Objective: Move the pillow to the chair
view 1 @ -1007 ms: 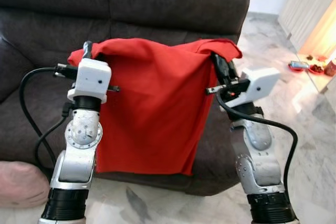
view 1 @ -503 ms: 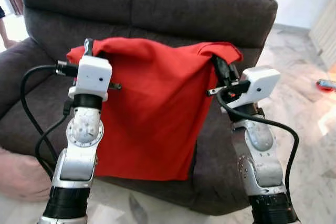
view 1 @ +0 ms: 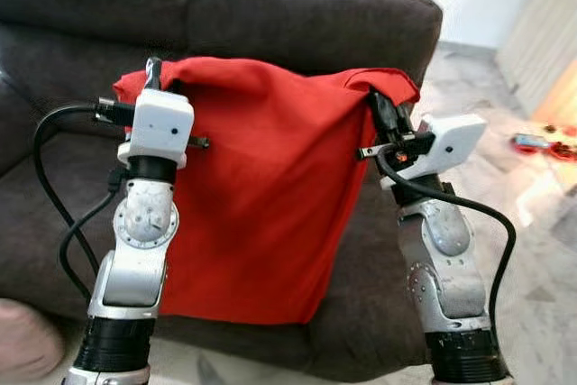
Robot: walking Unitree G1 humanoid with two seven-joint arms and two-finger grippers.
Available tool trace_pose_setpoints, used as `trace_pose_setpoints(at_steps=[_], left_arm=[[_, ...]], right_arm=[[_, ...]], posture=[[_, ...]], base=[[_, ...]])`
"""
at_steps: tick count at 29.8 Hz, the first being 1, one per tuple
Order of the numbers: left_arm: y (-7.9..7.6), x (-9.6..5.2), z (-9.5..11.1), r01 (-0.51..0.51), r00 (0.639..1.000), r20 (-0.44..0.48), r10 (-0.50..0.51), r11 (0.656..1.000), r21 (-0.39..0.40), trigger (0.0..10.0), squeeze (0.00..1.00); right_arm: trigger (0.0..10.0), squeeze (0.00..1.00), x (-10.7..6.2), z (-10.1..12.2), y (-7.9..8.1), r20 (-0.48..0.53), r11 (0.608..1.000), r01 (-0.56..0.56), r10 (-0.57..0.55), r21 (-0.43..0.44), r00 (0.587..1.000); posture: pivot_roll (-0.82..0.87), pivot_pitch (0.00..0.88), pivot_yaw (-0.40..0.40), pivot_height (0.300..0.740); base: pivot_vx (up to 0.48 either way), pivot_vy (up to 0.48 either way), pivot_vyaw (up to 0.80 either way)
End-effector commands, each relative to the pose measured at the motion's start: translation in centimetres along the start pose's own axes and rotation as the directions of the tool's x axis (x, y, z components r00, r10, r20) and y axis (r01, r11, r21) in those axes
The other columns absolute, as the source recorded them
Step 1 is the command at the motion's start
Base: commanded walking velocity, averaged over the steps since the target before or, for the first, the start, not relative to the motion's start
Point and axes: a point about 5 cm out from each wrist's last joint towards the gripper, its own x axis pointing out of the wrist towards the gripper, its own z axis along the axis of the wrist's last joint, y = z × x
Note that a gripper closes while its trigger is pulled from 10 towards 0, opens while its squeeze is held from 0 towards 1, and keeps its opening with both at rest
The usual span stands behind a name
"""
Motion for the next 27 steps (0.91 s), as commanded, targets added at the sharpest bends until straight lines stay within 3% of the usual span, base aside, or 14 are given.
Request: trace_pose_setpoints(at_steps=[1, 23, 26, 27], left_arm=[[-0.1, 0.7, 2.1, -0.006, 0.995, 0.095, 0.01, 0.999, -0.039, 10.0, 0.0], [0.0, 0.9, 2.1, -0.006, 0.995, 0.094, 0.01, 0.999, -0.048, 10.0, 0.0], [-0.4, 0.7, 1.6, 0.026, 0.998, 0.067, -0.022, 0.998, -0.056, 10.0, 0.0], [-1.2, 0.5, 1.0, 0.084, 0.996, 0.026, -0.082, 0.994, -0.068, 10.0, 0.0]], right_arm=[[10.0, 0.0, 0.3, 1.8, -0.6, 0.081, 1.0, 0.008, -0.006, -0.022, 0.997], [10.0, 0.0, 0.7, 2.4, -0.5, 0.108, 1.0, 0.006, -0.005, -0.014, 0.994], [10.0, 0.0, 0.6, 2.2, -0.4, 0.099, 1.0, 0.003, -0.002, -0.009, 0.995], [10.0, 0.0, 0.5, 1.9, -0.4, 0.086, 1.0, 0.005, -0.004, -0.007, 0.996]], posture=[[0.08, 0.025, -0.07, 0.74], [0.08, 0.024, -0.074, 0.74], [0.08, 0.023, -0.075, 0.74], [0.08, 0.025, -0.075, 0.74]], base=[[0.289, 0.0, 0.0], [0.293, 0.0, 0.0], [0.295, 0.0, 0.0], [0.0, 0.0, 0.0]])
